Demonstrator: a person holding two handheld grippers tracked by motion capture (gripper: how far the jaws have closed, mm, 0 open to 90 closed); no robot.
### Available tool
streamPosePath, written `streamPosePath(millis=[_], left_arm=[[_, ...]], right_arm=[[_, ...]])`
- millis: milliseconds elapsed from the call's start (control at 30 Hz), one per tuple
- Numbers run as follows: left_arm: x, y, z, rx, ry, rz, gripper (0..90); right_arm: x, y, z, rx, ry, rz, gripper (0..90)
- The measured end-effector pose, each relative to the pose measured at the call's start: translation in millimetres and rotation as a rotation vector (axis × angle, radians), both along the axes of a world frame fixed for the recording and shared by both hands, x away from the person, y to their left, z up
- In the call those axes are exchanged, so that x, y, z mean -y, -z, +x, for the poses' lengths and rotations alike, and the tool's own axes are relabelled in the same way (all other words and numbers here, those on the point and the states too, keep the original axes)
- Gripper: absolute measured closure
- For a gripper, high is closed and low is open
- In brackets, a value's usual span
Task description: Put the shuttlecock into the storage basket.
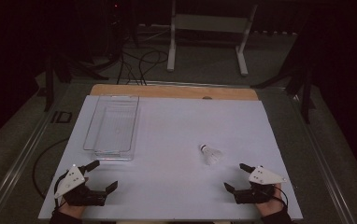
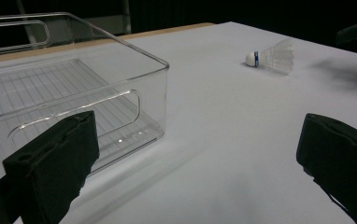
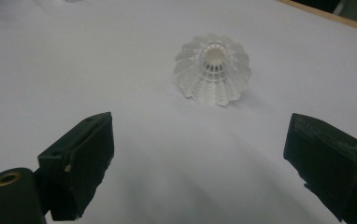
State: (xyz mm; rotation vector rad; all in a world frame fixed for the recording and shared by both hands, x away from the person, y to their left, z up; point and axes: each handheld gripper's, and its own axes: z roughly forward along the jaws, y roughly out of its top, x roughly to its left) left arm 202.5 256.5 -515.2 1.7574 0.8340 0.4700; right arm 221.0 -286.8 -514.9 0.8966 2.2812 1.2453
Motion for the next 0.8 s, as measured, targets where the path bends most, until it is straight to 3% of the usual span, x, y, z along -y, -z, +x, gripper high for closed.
streamPosePath(millis=[333, 800], left_arm=[[0.3, 0.0, 0.2, -0.004, 0.005, 0.000, 0.1], [1.0, 0.2, 0.3, -0.010, 0.010, 0.003, 0.1]], right_arm=[[-1.8, -0.5, 0.8, -0.031, 0.004, -0.015, 8.7], [-6.3, -9.7, -4.7, -0.006, 0.014, -0.048, 8.4]])
